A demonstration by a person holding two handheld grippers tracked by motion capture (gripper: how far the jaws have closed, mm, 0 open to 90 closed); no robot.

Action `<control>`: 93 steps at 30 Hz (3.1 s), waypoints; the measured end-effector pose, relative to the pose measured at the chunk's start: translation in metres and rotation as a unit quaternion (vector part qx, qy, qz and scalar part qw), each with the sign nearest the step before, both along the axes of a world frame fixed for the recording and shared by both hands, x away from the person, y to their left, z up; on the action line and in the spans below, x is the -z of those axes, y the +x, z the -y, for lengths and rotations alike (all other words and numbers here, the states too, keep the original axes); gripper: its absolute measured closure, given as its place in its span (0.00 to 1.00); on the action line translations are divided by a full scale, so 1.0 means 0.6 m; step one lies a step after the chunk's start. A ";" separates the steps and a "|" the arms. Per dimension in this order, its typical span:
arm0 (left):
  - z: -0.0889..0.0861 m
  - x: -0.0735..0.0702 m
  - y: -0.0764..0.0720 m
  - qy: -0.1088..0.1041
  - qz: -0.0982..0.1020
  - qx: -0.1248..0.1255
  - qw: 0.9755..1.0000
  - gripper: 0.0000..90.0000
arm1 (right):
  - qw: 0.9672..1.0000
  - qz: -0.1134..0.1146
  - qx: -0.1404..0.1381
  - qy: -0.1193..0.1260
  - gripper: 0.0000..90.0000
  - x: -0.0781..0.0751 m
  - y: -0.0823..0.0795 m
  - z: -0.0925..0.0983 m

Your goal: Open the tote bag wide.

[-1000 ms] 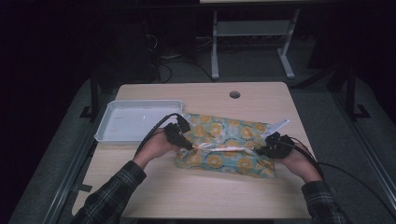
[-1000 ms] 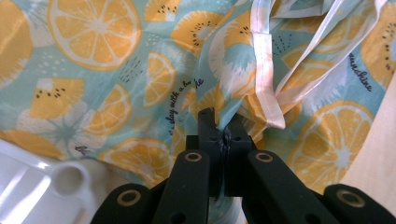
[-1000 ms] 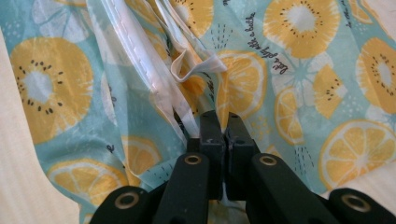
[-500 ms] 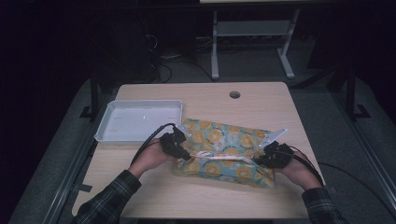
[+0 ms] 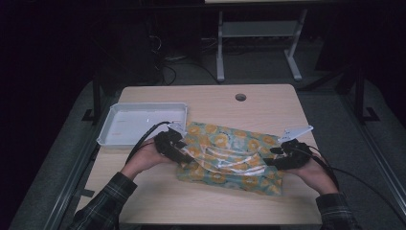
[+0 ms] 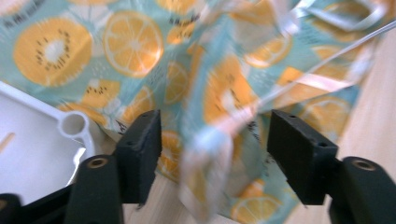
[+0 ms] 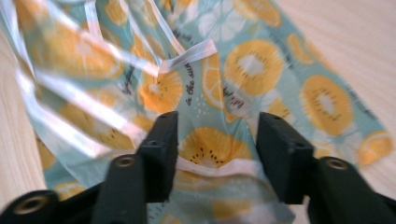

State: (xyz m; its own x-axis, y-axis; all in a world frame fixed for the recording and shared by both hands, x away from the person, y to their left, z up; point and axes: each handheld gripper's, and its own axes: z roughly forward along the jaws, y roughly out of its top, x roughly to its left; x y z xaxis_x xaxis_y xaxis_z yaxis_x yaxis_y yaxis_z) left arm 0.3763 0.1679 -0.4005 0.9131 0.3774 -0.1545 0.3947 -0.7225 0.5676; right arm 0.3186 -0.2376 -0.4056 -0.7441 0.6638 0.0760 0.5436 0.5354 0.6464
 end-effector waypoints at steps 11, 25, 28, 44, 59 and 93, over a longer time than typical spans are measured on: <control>-0.048 -0.038 -0.027 -0.015 0.024 -0.012 1.000 0.24 | 0.998 0.047 -0.002 0.033 0.35 -0.053 -0.026 0.009; -0.109 -0.008 -0.065 -0.008 0.017 -0.032 0.999 0.24 | 0.995 0.037 -0.087 0.040 0.58 -0.054 -0.031 -0.058; -0.117 0.002 -0.072 -0.003 0.019 -0.029 0.999 0.24 | 0.994 0.035 -0.097 0.042 0.60 -0.052 -0.030 -0.068; -0.123 0.047 -0.100 0.001 0.022 -0.027 0.999 0.25 | 0.983 0.031 -0.173 0.050 0.76 -0.041 -0.024 -0.130; -0.119 0.052 -0.100 0.005 0.016 -0.014 1.000 0.25 | 0.976 0.010 -0.213 0.033 0.89 -0.014 -0.015 -0.168; -0.111 0.053 -0.105 0.007 0.016 0.003 1.000 0.25 | 0.987 0.051 -0.137 0.064 0.97 -0.074 0.088 -0.153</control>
